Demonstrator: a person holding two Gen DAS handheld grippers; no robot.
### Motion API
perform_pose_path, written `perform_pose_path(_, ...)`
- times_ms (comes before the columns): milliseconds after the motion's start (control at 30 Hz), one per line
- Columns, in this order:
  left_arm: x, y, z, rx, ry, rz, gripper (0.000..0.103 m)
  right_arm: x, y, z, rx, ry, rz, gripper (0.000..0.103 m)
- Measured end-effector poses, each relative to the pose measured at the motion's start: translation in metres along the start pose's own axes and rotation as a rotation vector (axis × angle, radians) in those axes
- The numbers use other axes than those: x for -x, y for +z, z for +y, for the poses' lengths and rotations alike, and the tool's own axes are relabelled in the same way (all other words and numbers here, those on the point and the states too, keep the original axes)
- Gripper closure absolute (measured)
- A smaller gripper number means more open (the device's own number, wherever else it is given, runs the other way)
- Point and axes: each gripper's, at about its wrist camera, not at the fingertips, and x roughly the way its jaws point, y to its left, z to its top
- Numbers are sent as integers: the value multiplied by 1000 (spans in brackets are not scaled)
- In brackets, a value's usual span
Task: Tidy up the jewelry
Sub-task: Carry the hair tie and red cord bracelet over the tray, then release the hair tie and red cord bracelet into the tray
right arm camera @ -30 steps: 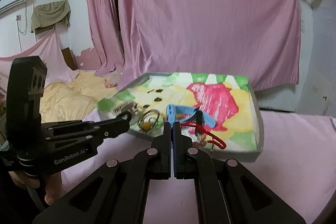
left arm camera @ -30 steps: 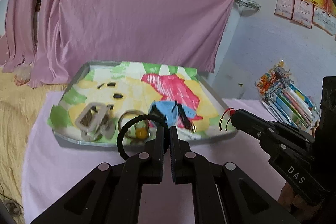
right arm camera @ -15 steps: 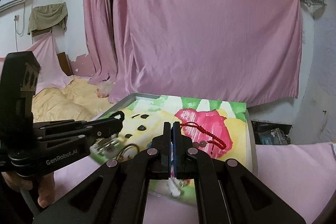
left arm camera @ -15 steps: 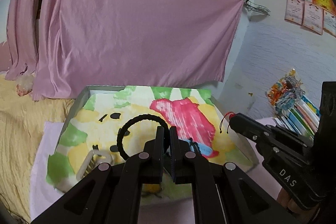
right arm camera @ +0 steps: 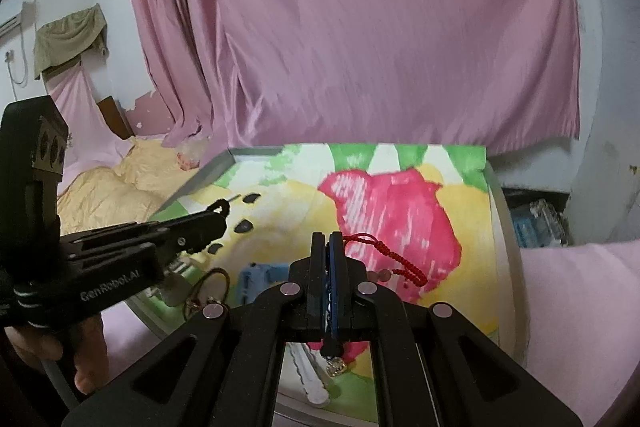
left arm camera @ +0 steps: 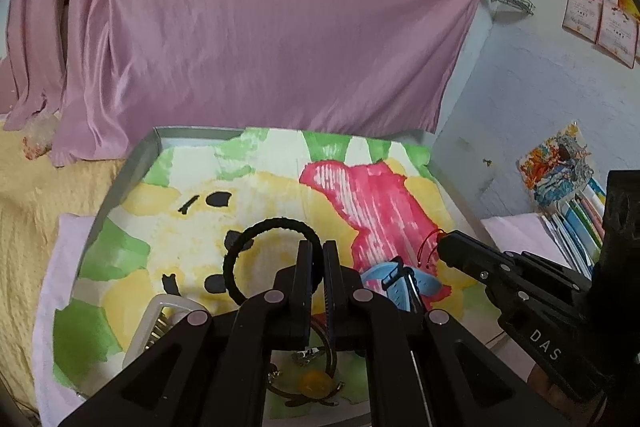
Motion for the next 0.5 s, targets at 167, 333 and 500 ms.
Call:
perform_pose_path(167,-10,-4,-1,-13,-12,54,98,-15,-5,-2,-10,8,49,101)
perform_pose_path(333,-18,-9,-4,-34,-16,103,97,-29,-9,-5,-23,22,105,101)
perform_pose_path(500,-16,-10,-7,-46,2,96,97,-37,-11,-5,-27,28,134,101)
